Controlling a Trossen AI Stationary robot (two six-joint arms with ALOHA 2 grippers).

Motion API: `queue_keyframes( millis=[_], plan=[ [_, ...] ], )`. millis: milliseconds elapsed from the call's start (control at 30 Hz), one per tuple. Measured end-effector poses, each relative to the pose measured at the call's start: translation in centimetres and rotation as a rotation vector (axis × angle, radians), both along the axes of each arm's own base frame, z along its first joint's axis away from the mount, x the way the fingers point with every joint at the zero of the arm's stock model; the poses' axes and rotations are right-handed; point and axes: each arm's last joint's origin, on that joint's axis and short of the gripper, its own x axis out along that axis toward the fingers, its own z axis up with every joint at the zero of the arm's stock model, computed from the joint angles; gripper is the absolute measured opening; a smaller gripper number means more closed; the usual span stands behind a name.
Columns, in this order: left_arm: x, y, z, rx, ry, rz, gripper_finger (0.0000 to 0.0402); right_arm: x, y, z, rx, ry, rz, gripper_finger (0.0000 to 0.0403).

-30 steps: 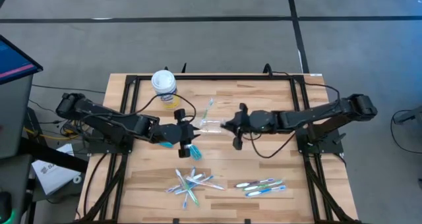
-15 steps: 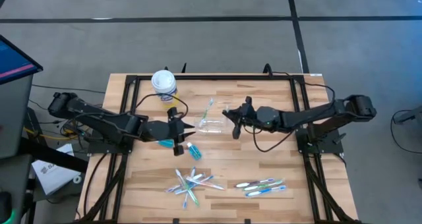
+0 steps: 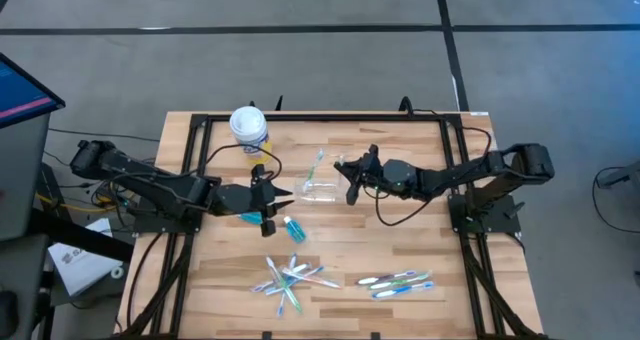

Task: Pick & Place toothbrushing station
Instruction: Put the left orange toothbrush into the transparent organizer

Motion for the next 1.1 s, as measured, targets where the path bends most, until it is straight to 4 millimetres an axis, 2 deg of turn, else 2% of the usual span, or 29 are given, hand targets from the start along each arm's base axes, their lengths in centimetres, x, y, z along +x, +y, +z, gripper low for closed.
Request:
queue_keyframes(
  millis=[333,667,867,1100],
  plan=[
    [-0.2,0.1,-0.9,-0.015,0.010,0.010,0.0086,0.4,-0.4,-1.5,0.044,0.008,0.000,0.0007],
    [-0.1,0.0,-0.8,-0.021,-0.005,0.011,0.0086,-3.2,-0.8,-3.6,0.098,-0.177,-0.021,0.0007],
    [-0.1,0.1,-0.7,-0.026,-0.022,0.015,0.0086,-3.4,-1.0,-3.6,0.094,-0.192,-0.024,0.0004],
    [0.0,0.1,-0.7,-0.027,-0.025,0.015,0.0086,-3.0,-1.0,-4.7,0.099,-0.181,-0.026,0.0013]
  ],
)
